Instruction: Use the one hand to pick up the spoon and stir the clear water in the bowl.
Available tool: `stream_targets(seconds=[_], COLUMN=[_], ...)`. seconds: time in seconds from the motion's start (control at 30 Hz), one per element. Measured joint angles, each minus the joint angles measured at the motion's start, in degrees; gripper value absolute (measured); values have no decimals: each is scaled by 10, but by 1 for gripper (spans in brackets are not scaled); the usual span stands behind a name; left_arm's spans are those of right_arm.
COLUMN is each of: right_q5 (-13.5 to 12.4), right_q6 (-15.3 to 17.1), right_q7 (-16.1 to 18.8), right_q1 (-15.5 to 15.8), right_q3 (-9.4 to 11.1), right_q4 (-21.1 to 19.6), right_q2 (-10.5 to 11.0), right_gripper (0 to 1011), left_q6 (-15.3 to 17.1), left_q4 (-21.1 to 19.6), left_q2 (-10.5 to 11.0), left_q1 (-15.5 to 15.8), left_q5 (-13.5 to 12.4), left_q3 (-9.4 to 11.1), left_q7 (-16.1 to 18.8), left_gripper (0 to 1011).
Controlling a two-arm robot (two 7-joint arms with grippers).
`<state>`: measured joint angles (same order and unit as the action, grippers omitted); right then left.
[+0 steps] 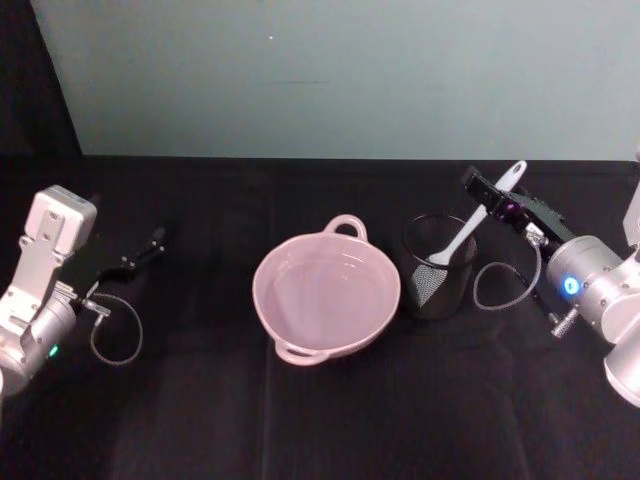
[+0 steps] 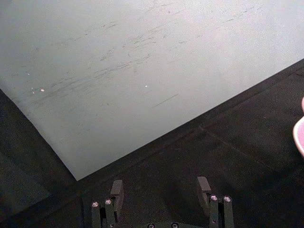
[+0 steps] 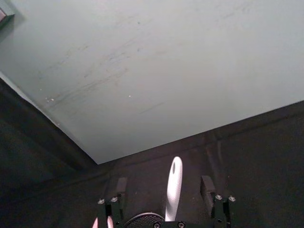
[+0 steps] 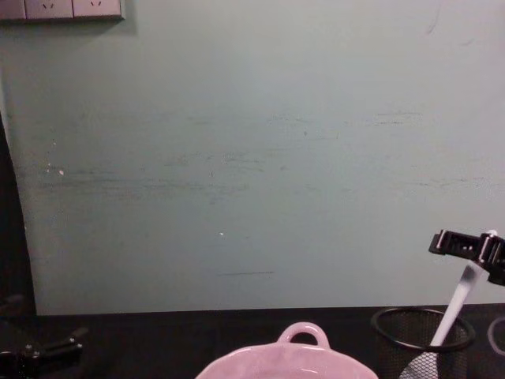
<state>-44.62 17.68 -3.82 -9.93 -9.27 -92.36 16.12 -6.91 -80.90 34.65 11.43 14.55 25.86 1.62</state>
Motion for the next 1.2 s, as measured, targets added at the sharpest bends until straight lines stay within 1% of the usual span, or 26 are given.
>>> stream_targets(seconds=[0.07, 0.2, 0.33, 0.37, 0.4, 0.43, 0.5, 0.53, 0.6, 0.63, 0.67, 0.7, 0.73, 0.77, 0.8, 0.83, 0.87, 0.97, 1.0, 1.03, 1.07, 1.1, 1.13, 1.17, 1.2], right_q5=[5, 17, 35, 48, 55, 72, 91, 111, 132, 156, 156, 176, 196, 206, 218, 218, 229, 239, 245, 248, 248, 251, 250, 250, 250], right_q6=[0, 3, 5, 1, -3, -14, -27, -44, -62, -81, -81, -98, -118, -128, -146, -146, -168, -197, -216, -225, -225, -253, -263, -281, -290], right_q7=[-4, -12, -17, -19, -19, -21, -24, -25, -28, -31, -31, -35, -38, -39, -40, -40, -40, -40, -38, -37, -37, -30, -27, -22, -19], right_q1=[4, 16, 37, 50, 56, 71, 84, 98, 109, 119, 119, 128, 136, 139, 143, 143, 145, 146, 145, 144, 144, 138, 135, 131, 129], right_q3=[-1, -1, 2, 3, 3, 4, 5, 5, 4, 2, 2, 2, 1, 1, 1, 1, 3, 6, 7, 7, 7, 10, 11, 13, 14], right_q4=[-10, -31, -61, -75, -82, -96, -106, -115, -120, -122, -122, -123, -120, -118, -111, -111, -100, -78, -62, -53, -53, -23, -13, 6, 15], right_q2=[4, 13, 26, 34, 37, 46, 52, 59, 65, 70, 70, 74, 76, 76, 76, 76, 75, 70, 65, 63, 63, 54, 51, 44, 41], right_gripper=[998, 1002, 1002, 1002, 1002, 1002, 1002, 1002, 1002, 1002, 1002, 1002, 1002, 1002, 1002, 1002, 1002, 1002, 1002, 1002, 1002, 1002, 1003, 1003, 1002], left_q6=[0, 0, 0, 0, 0, 0, 0, 0, 0, 0, 0, 0, 0, 0, 0, 0, 0, 0, 0, 0, 0, 0, 0, 0, 0], left_q4=[0, 0, 0, 0, 0, 0, 0, 0, 0, 0, 0, 0, 0, 0, 0, 0, 0, 0, 0, 0, 0, 0, 0, 0, 0], left_q2=[0, 0, 0, 0, 0, 0, 0, 0, 0, 0, 0, 0, 0, 0, 0, 0, 0, 0, 0, 0, 0, 0, 0, 0, 0], left_q1=[0, 0, 0, 0, 0, 0, 0, 0, 0, 0, 0, 0, 0, 0, 0, 0, 0, 0, 0, 0, 0, 0, 0, 0, 0], left_q5=[0, 0, 0, 0, 0, 0, 0, 0, 0, 0, 0, 0, 0, 0, 0, 0, 0, 0, 0, 0, 0, 0, 0, 0, 0], left_q3=[0, 0, 0, 0, 0, 0, 0, 0, 0, 0, 0, 0, 0, 0, 0, 0, 0, 0, 0, 0, 0, 0, 0, 0, 0], left_q7=[0, 0, 0, 0, 0, 0, 0, 0, 0, 0, 0, 0, 0, 0, 0, 0, 0, 0, 0, 0, 0, 0, 0, 0, 0], left_gripper=[1011, 1011, 1011, 1011, 1011, 1011, 1011, 1011, 1011, 1011, 1011, 1011, 1011, 1011, 1011, 1011, 1011, 1011, 1011, 1011, 1011, 1011, 1011, 1011, 1011])
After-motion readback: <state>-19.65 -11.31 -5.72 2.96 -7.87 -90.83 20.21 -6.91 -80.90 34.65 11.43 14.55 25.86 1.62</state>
